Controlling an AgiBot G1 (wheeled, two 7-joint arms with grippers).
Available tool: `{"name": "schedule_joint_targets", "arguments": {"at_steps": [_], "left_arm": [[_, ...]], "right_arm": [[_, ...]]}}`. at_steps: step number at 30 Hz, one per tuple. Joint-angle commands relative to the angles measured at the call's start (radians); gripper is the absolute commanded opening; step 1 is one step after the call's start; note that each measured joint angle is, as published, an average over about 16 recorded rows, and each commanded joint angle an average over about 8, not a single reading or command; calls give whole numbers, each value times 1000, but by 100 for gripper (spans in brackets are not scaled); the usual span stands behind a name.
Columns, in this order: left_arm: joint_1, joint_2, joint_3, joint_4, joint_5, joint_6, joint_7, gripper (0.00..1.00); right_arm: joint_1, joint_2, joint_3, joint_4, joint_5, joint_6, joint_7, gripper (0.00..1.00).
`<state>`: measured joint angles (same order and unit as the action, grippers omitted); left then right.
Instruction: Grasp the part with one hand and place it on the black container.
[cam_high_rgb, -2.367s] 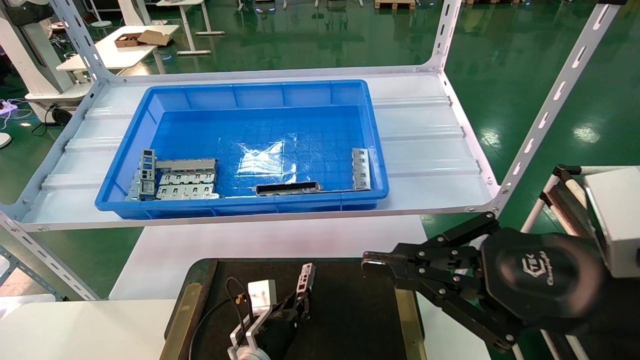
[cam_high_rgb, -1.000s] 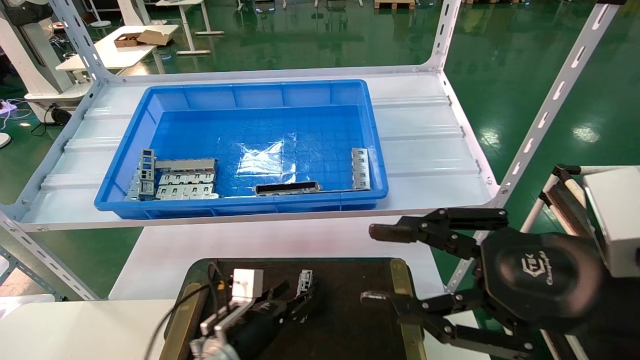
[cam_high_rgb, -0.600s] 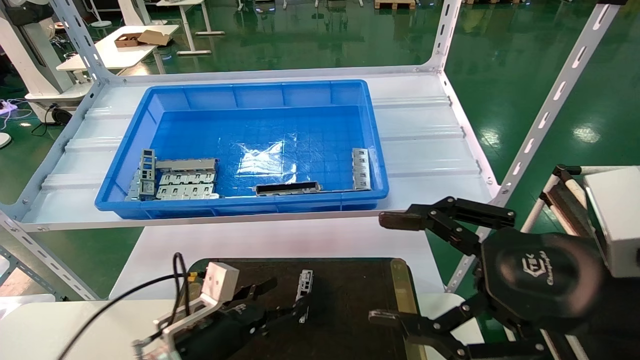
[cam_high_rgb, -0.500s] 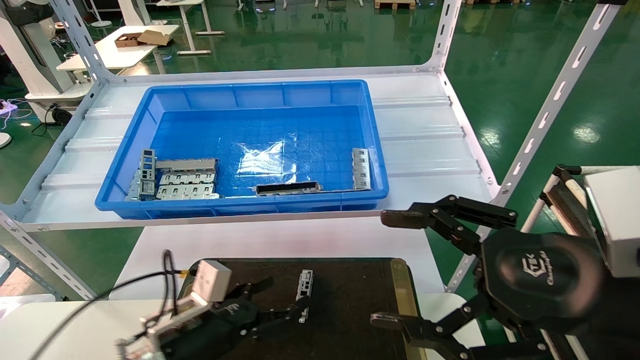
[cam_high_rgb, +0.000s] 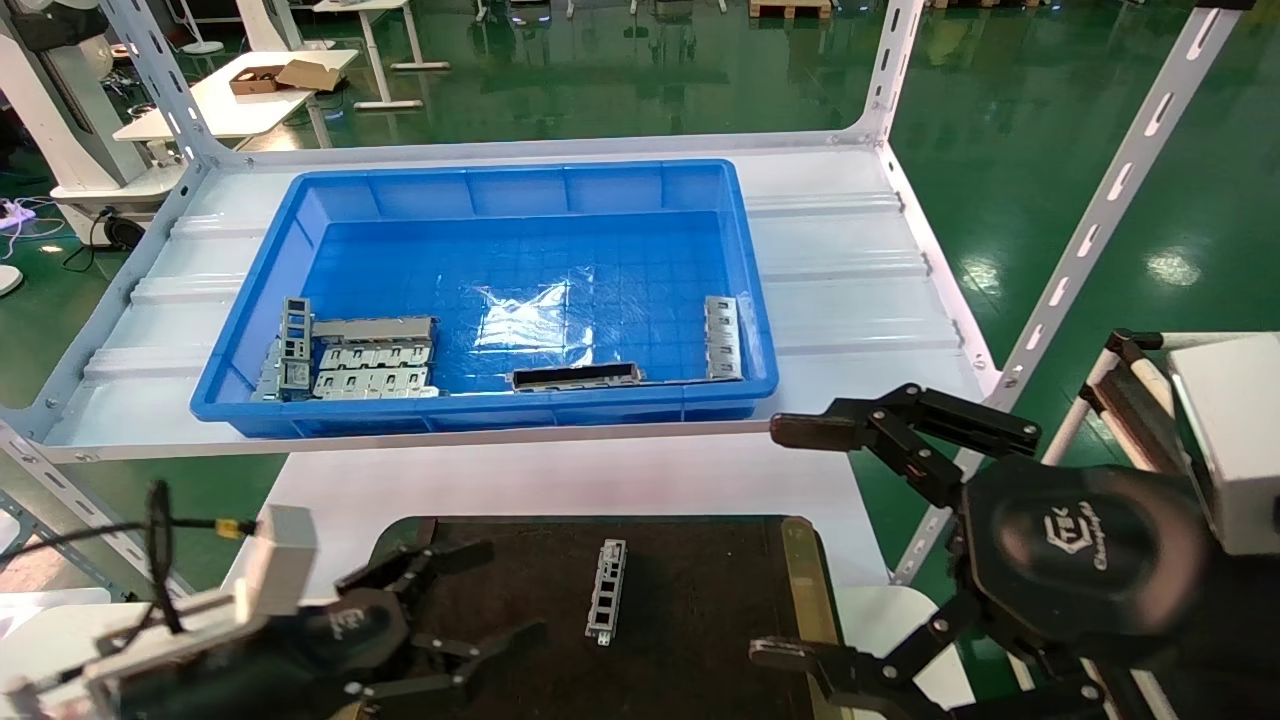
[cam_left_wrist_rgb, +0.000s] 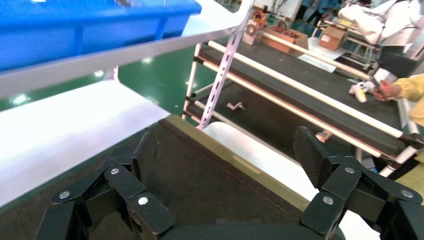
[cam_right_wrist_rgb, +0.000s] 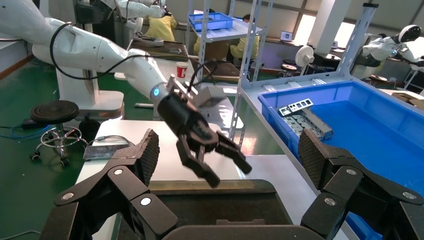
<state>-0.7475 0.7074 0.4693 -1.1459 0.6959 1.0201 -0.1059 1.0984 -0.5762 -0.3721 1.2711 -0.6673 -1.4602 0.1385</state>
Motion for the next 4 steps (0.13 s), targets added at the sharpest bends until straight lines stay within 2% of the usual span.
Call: {"name": "schedule_joint_targets", "arguments": {"at_steps": [1,4], "left_arm": [[-29,-18,-10,36,-15,71,12,100],[-42,-22,-10,48,-16,90,12,100]], "right_arm": [[0,0,0,0,0,0,0,100],[0,0,0,0,0,0,0,100]]}}
